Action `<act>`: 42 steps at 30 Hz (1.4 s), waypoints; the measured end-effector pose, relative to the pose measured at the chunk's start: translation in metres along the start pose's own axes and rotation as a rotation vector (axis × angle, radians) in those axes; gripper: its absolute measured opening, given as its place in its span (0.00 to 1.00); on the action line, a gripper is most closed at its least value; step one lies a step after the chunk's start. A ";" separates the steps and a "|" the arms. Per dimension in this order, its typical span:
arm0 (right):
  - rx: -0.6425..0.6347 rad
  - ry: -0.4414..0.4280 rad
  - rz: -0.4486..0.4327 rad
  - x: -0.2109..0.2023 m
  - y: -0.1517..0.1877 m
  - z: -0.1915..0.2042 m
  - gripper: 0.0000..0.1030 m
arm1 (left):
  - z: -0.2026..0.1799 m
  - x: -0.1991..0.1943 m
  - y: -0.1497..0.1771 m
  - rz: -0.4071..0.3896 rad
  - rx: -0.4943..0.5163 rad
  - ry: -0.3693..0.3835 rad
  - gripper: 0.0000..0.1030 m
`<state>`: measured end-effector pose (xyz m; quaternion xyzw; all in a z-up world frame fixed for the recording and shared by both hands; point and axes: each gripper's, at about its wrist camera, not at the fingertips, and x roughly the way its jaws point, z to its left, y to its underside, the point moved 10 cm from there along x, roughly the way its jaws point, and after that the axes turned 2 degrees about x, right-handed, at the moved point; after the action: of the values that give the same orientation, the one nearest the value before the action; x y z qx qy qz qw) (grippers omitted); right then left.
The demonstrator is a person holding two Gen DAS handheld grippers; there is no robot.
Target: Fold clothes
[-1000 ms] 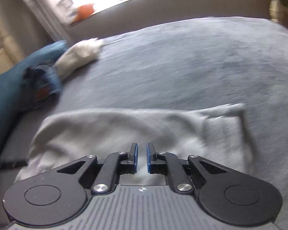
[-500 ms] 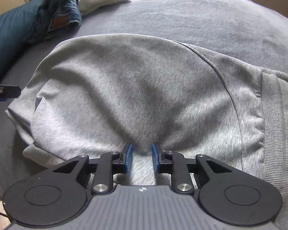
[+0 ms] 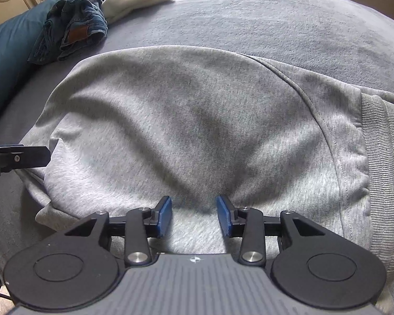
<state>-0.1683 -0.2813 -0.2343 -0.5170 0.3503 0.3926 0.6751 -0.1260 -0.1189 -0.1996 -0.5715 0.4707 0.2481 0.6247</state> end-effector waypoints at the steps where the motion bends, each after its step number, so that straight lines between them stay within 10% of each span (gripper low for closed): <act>1: 0.000 0.001 -0.001 0.000 0.000 0.001 0.40 | 0.001 0.000 0.001 0.004 -0.001 -0.001 0.70; 42: 0.025 0.002 -0.033 -0.001 0.001 0.008 0.53 | -0.001 0.018 0.019 0.162 0.044 -0.053 0.71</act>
<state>-0.1694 -0.2738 -0.2326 -0.5146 0.3472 0.3766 0.6876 -0.1348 -0.1195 -0.2247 -0.5111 0.5040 0.3025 0.6271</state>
